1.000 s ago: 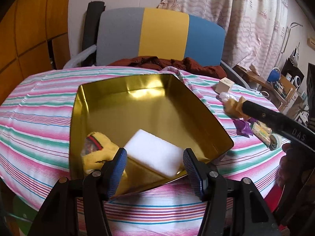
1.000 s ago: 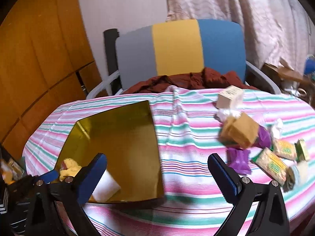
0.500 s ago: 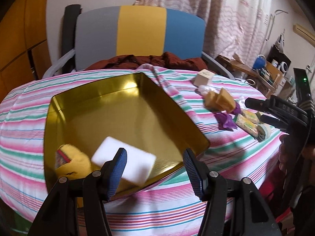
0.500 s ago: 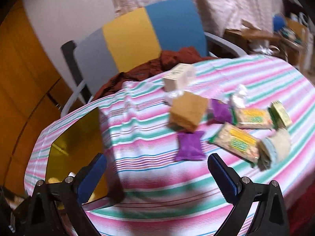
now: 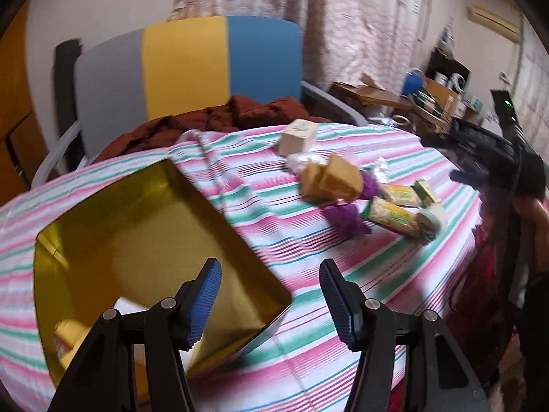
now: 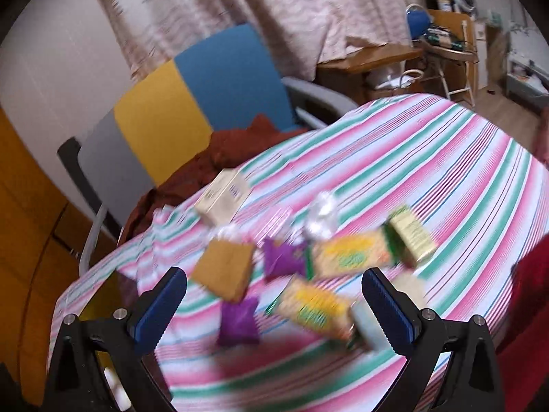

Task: Organize objects
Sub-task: 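Reach the left gripper to the yellow sponge and grasp it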

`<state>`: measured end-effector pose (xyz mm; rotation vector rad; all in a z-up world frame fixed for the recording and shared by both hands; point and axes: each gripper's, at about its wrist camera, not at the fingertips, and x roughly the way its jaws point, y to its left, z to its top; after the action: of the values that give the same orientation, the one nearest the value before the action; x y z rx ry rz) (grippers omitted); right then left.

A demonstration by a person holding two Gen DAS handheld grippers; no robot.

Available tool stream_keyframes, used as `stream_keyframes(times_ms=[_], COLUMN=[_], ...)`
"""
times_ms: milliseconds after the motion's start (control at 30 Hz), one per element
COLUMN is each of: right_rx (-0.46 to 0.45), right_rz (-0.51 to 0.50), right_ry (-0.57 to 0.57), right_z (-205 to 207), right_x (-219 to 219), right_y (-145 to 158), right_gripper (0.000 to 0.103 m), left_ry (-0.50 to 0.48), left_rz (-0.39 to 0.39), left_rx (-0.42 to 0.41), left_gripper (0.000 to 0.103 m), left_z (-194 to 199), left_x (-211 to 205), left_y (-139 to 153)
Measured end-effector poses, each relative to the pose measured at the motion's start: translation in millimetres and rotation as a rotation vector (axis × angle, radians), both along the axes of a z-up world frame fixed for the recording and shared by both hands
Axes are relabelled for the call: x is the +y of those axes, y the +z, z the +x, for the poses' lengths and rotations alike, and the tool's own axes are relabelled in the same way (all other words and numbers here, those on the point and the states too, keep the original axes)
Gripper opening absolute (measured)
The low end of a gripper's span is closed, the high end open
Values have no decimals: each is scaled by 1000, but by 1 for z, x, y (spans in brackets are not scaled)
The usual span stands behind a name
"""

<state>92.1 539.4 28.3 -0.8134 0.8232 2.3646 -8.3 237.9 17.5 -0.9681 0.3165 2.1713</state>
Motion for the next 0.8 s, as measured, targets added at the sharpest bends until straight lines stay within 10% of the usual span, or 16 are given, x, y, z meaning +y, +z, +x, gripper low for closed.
stream_keyframes(times_ms=[800], right_rx=[107], right_rz=[-299], right_ry=[-19], right_z=[12], right_x=[46], right_y=[-43], right_gripper=[103], left_ry=[-262], left_rz=[-202], left_rx=[120], left_gripper=[83], left_z=[-36], left_x=[193], left_y=[-30])
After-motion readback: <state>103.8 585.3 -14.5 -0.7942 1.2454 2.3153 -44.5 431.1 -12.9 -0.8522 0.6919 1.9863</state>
